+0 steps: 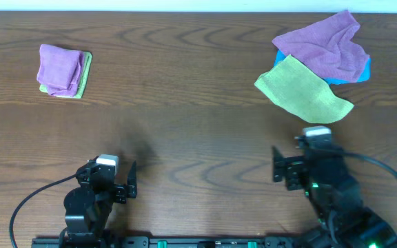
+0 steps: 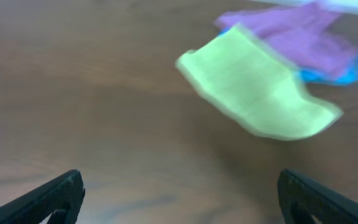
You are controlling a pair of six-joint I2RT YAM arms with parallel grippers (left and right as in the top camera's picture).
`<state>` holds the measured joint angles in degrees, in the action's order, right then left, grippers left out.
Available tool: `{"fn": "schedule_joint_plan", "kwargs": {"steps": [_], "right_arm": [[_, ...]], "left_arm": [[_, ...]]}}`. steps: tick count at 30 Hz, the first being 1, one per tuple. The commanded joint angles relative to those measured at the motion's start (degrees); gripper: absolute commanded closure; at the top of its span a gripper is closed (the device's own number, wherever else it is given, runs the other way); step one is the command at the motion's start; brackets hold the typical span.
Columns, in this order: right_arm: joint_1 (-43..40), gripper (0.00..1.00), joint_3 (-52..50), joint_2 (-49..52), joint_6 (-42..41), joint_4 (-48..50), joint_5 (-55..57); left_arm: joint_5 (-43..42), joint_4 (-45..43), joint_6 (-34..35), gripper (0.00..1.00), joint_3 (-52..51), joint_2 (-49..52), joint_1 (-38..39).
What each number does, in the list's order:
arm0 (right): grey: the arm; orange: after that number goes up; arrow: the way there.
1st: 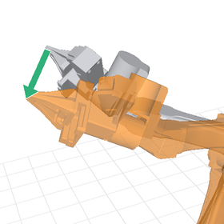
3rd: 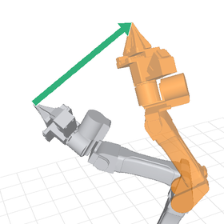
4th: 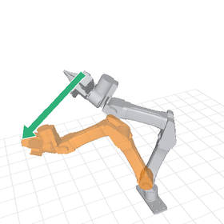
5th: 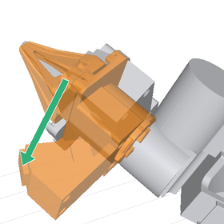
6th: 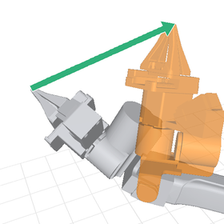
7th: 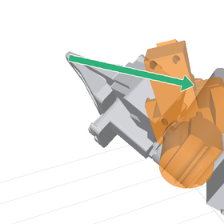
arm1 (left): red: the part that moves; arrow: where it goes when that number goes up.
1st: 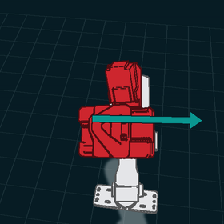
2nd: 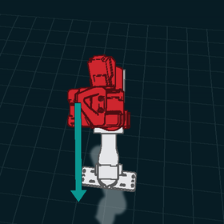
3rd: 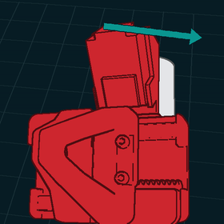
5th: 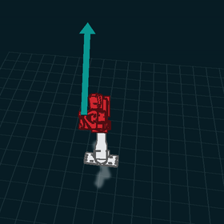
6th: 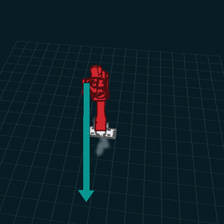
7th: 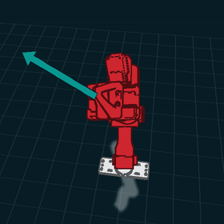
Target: Fold the cloth
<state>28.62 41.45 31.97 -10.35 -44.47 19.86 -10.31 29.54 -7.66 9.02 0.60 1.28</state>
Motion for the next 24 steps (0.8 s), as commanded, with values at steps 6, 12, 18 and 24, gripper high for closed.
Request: {"fn": "schedule_joint_plan", "kwargs": {"steps": [6, 12, 18, 24], "right_arm": [[-13.62, 0.01, -13.33, -14.99, 11.28, 6.36, -3.43], [-16.87, 0.01, -20.85, -24.55, 11.26, 6.32, -3.85], [-18.58, 0.01, -26.38, -30.18, 11.23, 6.08, -5.33], [-18.58, 0.01, -30.29, -31.67, 11.26, 5.22, -5.31]], "left_arm": [[0.37, -0.09, 0.17, 0.05, -0.87, -0.35, -0.24], [0.37, -0.09, 0.17, 0.05, -0.87, -0.35, -0.24], [0.37, -0.09, 0.17, 0.05, -0.87, -0.35, -0.24], [0.37, -0.09, 0.17, 0.05, -0.87, -0.35, -0.24]]}}
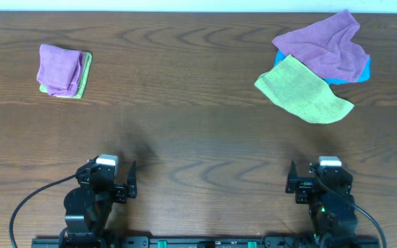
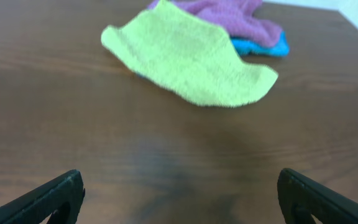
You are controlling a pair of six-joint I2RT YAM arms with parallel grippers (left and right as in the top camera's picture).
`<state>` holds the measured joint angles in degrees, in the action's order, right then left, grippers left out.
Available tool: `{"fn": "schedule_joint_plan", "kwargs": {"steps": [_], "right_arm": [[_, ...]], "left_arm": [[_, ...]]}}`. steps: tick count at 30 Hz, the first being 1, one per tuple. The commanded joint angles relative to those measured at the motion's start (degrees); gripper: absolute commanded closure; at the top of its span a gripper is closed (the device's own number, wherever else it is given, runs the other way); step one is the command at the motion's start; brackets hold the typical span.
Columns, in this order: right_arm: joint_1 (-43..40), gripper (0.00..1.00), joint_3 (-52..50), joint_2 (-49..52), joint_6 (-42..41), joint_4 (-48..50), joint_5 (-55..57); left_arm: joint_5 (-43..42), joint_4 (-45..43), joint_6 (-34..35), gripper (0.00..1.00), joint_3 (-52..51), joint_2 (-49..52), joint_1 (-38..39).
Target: Fold the cloth
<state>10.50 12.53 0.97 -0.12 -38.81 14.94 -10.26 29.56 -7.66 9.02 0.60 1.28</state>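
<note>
A yellow-green cloth (image 1: 303,90) (image 2: 188,61) lies flat at the back right, partly over a purple cloth (image 1: 322,47) (image 2: 219,12) and a blue cloth (image 1: 367,69) (image 2: 266,46). At the back left sits a folded stack of a purple cloth (image 1: 60,67) on a green one (image 1: 83,84). My right gripper (image 1: 321,187) (image 2: 182,202) is open near the front edge, well short of the yellow-green cloth, nothing between its fingers. My left gripper (image 1: 109,182) rests at the front left with its fingers spread, holding nothing.
The brown wooden table (image 1: 185,124) carries only the cloth pile at the back right and the folded stack at the back left. A pale strip runs along the table's far edge (image 1: 185,5).
My right gripper has moved back toward the front edge, farther from the yellow-green cloth, still open. The cloths and the left arm have not moved.
</note>
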Motion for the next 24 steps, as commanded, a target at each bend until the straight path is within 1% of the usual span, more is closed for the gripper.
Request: {"fn": "schedule_joint_plan", "kwargs": {"steps": [1, 4, 24], "right_arm": [[-0.46, 0.01, -1.79, -0.68, 1.03, -0.94, -0.42], [-0.46, 0.01, -3.02, -0.68, 1.03, -2.14, -0.63], [-0.35, 0.01, -3.02, -0.66, 1.03, -2.14, -1.73]], "left_arm": [[0.33, -0.11, 0.17, 0.05, -0.87, -0.35, -0.24], [0.35, -0.11, 0.17, 0.05, -0.87, -0.35, -0.24], [0.33, -0.11, 0.17, 0.05, -0.87, -0.35, -0.24]]}}
